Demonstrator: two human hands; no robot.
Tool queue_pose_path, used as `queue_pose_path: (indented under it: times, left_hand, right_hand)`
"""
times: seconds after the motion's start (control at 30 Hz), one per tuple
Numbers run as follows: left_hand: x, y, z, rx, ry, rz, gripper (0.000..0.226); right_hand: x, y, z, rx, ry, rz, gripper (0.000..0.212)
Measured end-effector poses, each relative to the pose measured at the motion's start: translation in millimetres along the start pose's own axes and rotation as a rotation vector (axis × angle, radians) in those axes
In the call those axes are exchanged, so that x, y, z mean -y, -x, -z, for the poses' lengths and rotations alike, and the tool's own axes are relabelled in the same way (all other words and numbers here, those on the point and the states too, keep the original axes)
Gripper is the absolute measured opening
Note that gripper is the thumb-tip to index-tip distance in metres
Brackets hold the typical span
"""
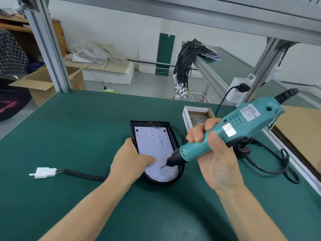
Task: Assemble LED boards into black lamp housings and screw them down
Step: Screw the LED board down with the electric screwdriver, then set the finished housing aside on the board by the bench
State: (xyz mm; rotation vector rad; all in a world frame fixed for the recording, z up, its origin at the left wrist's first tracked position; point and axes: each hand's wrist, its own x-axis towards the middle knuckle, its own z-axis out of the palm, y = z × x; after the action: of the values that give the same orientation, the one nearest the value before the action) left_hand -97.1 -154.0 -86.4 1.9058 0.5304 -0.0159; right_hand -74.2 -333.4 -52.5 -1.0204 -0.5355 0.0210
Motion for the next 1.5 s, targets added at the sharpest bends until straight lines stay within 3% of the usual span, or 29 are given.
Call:
queue_pose_path:
  times: [0.13, 0.6, 0.77, 0.87, 0.93, 1.0, 1.07, 1.13, 1.23, 1.33, 1.5]
  left_hand:
    - [-0.7, -1.5, -0.3, 0.012, 0.018, -0.003, 0.039]
    - [0.2, -4.3, -1.9, 0.015, 0.039, -0.010, 0.041]
    - [-3.0, -7.4, -5.5, 0.051, 0.097, 0.004, 0.039]
    - [-4.2, -8.0, -4.3, 0.064, 0.103, 0.007, 0.041]
    - [-3.8, -6.7, -2.4, 0.071, 0.126, 0.009, 0.047]
    - [-0.8, -7.4, 0.1, 0.072, 0.167, 0.017, 0.049]
    - [4.3, -9.5, 5.4, 0.062, 0.222, 0.012, 0.041]
    - [7.1, -13.3, 14.9, 0.017, 0.316, -0.018, 0.033]
    - [3.8, -19.0, 32.2, -0.069, 0.556, -0.081, 0.029]
    - [-5.6, -21.4, 41.5, -0.084, 0.712, -0.126, 0.031]
    - [-15.9, -17.7, 36.3, -0.003, 0.702, -0.186, 0.036]
  right_hand:
    - [6.1, -5.3, -1.3, 0.110, 0.023, -0.073, 0.051]
    - [24.4, -26.6, 5.5, 0.573, 0.103, -0.267, 0.034]
    - [22.9, -30.7, -0.6, 0.525, 0.112, -0.277, 0.035]
    - [22.7, -40.9, -3.6, 0.514, 0.145, -0.300, 0.050]
    - [21.2, -47.0, -5.5, 0.378, 0.016, -0.259, 0.062]
    - [27.2, -54.1, -2.8, 0.155, -0.231, -0.196, 0.062]
    - [44.0, -61.9, 6.0, -0.044, -0.291, -0.220, 0.059]
    - [56.2, -65.4, 17.5, -0.194, 0.035, -0.383, 0.068]
    - [38.8, -53.1, 27.5, -0.250, 0.630, -0.603, 0.071]
    - [7.9, -34.3, 21.5, -0.129, 1.046, -0.658, 0.047]
    - [-28.6, -23.9, 1.9, 0.037, 1.594, -0.595, 0.054]
